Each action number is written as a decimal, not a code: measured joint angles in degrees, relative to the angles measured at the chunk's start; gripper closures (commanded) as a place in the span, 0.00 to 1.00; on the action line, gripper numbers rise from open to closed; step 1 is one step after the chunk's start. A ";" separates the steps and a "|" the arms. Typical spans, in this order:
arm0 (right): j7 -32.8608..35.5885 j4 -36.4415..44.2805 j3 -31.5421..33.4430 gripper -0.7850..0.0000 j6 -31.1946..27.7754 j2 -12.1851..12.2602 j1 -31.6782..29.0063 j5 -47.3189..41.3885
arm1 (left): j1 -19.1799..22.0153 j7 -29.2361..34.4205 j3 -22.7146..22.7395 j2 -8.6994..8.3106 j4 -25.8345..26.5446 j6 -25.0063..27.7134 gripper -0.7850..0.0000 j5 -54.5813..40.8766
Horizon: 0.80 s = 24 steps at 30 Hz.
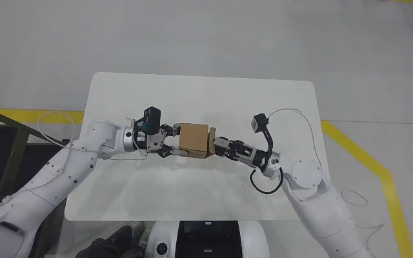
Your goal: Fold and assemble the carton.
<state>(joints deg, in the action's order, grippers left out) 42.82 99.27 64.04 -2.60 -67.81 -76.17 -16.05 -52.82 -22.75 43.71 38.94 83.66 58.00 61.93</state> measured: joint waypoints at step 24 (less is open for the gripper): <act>-2.31 0.12 -0.23 0.80 0.92 0.02 0.20 0.24 | -1.51 -2.24 1.69 0.11 0.65 0.00 0.36 1.13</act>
<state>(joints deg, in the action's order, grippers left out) 40.51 99.39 63.81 -1.67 -67.78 -75.98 -15.81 -54.33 -25.00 45.40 39.05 84.31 58.00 63.06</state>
